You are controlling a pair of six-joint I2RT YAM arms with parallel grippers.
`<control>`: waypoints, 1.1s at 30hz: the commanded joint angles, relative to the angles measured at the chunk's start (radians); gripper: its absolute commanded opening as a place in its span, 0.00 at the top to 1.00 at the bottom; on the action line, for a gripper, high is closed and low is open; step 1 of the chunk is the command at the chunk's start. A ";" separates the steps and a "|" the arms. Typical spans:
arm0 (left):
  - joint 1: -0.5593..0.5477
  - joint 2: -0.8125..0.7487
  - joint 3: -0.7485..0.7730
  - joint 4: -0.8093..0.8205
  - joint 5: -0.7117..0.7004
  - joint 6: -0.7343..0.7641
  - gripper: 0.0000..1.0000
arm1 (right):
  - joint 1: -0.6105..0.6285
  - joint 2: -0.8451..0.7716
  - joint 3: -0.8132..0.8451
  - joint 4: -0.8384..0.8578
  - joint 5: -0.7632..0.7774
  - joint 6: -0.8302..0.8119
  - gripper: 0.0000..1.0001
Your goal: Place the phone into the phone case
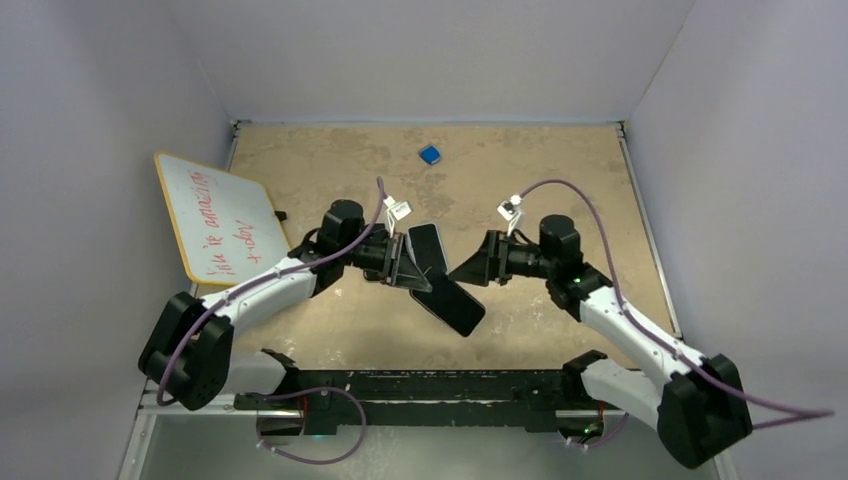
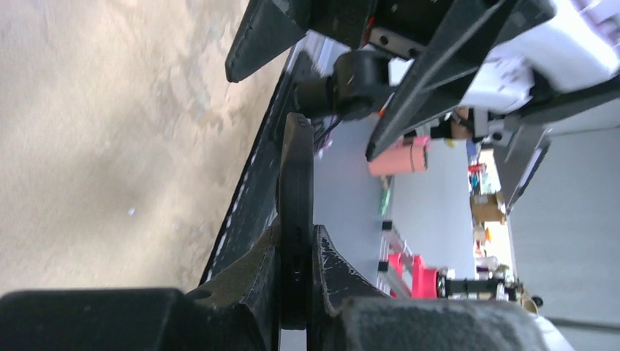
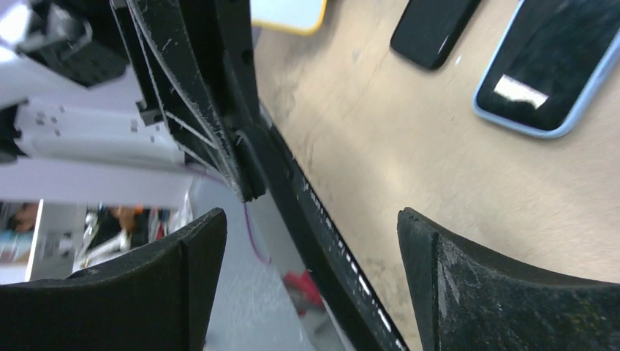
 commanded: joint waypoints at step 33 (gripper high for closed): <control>0.154 -0.132 -0.146 0.734 -0.167 -0.570 1.00 | -0.093 -0.249 -0.175 0.479 0.042 0.562 0.78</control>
